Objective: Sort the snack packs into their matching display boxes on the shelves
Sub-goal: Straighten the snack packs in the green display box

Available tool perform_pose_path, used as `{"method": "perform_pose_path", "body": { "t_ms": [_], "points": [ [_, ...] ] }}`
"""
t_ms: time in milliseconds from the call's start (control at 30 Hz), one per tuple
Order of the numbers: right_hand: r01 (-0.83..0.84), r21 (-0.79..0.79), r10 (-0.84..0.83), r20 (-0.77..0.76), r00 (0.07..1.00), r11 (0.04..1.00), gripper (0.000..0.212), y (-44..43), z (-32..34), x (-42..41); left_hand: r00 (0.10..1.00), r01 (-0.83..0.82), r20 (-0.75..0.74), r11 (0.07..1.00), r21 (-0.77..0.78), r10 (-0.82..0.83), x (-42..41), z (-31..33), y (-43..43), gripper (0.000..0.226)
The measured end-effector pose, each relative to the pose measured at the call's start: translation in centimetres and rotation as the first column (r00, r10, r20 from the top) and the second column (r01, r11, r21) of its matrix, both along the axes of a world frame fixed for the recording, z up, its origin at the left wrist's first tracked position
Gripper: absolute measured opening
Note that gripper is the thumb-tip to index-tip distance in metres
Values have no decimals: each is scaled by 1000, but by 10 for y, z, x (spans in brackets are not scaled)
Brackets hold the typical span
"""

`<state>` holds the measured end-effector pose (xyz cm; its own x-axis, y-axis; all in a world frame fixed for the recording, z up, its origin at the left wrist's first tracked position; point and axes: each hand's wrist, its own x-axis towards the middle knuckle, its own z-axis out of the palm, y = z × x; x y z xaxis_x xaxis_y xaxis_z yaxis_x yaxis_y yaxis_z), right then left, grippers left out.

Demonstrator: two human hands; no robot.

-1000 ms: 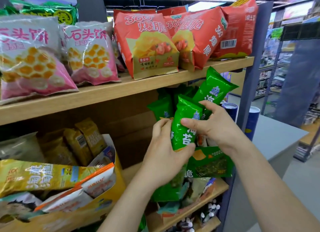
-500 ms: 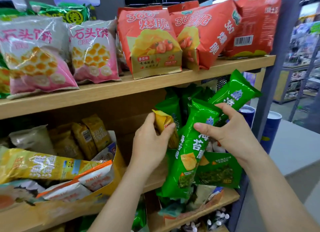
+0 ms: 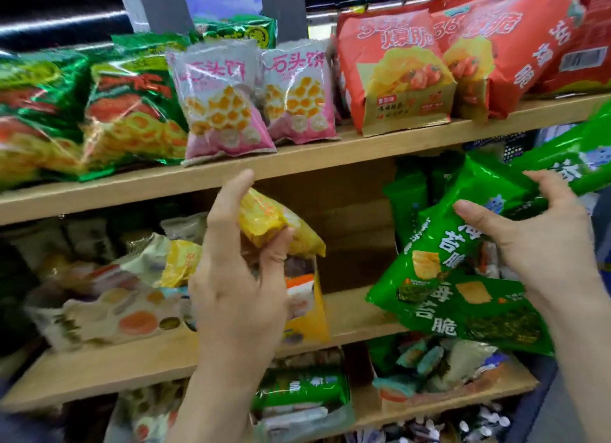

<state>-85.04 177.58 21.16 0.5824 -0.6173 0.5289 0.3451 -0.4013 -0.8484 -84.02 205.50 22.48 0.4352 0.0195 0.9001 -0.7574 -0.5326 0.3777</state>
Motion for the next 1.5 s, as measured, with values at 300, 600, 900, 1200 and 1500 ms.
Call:
{"method": "perform_pose_path", "body": {
  "t_ms": [300,600,900,1200,1500],
  "points": [
    [118,-41,-115,66,991,992,63,39,-13,-2,881,-134,-279,767,627,382,49,-25,38,43],
    [149,-118,-138,95,986,982,66,40,-14,-19,985,-128,-11,780,613,171,21,-16,6,39],
    [-117,-185,122,17,992,976,35,18,1,-32,667,587,-670,783,203,-327,24,-2,-105,55],
    [122,-223,-90,149,985,967,97,-14,15,-19,676,377,-635,916,-138,-374,42,-26,-73,40],
    [-274,-327,228,-170,959,904,121,-18,-13,9,397,665,-750,729,-162,-529,66,-22,-108,44]
  ]
}}
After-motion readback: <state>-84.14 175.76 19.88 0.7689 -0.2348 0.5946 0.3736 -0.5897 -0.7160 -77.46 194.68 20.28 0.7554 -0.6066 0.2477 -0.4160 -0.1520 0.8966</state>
